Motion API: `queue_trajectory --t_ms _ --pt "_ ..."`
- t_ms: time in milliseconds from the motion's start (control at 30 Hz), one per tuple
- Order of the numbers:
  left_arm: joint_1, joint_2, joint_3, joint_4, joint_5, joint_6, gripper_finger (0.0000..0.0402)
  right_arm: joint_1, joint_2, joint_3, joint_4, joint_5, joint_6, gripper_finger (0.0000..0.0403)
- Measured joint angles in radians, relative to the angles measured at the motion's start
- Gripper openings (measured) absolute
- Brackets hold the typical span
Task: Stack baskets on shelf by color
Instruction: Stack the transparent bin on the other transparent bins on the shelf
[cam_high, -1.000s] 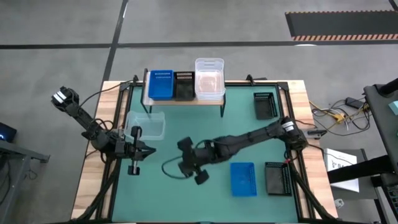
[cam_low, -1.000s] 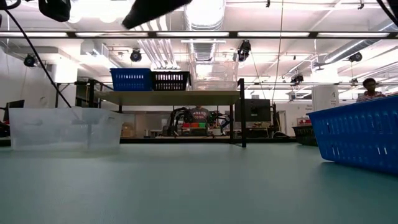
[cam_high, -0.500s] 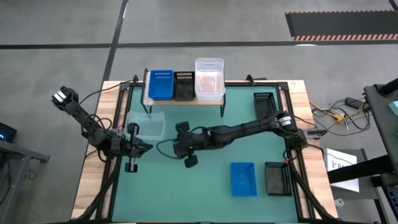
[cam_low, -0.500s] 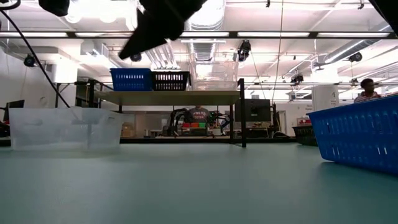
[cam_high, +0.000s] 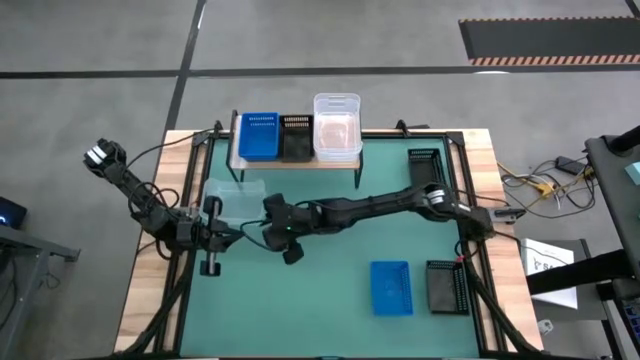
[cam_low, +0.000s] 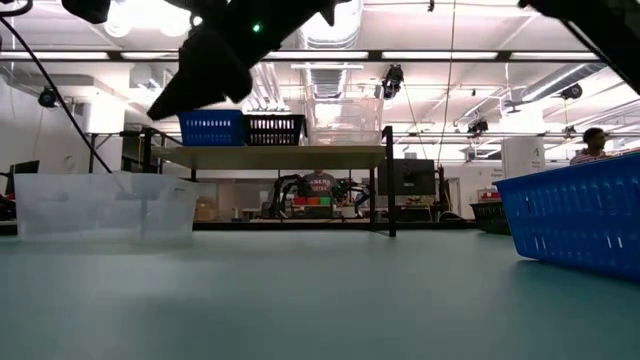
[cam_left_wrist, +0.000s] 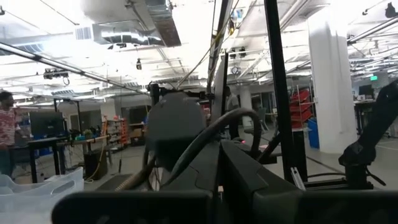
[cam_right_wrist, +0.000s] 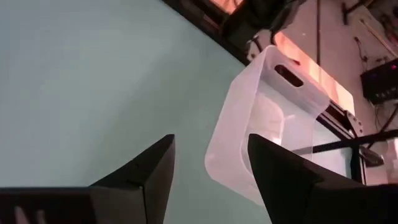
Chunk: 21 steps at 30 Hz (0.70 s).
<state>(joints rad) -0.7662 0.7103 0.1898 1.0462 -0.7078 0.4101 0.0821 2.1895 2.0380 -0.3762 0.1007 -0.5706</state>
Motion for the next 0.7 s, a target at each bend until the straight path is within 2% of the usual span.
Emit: queue_trajectory --t_ms 267,433,700 --pt "0.000 0.000 0.000 0.000 0.000 -0.001 0.0000 -0.101 0.153 0.188 -0.116 -0.054 -0.092 0.0196" --pt "0.000 -0.001 0.000 0.000 0.000 -0.001 0.0000 -0.126 0.244 0.295 -0.149 -0.078 -0.141 0.0194" --pt "0.000 -0.020 0.000 -0.001 0.001 0.023 0.0000 -0.135 0.282 0.313 -0.137 -0.076 -0.182 0.0179"
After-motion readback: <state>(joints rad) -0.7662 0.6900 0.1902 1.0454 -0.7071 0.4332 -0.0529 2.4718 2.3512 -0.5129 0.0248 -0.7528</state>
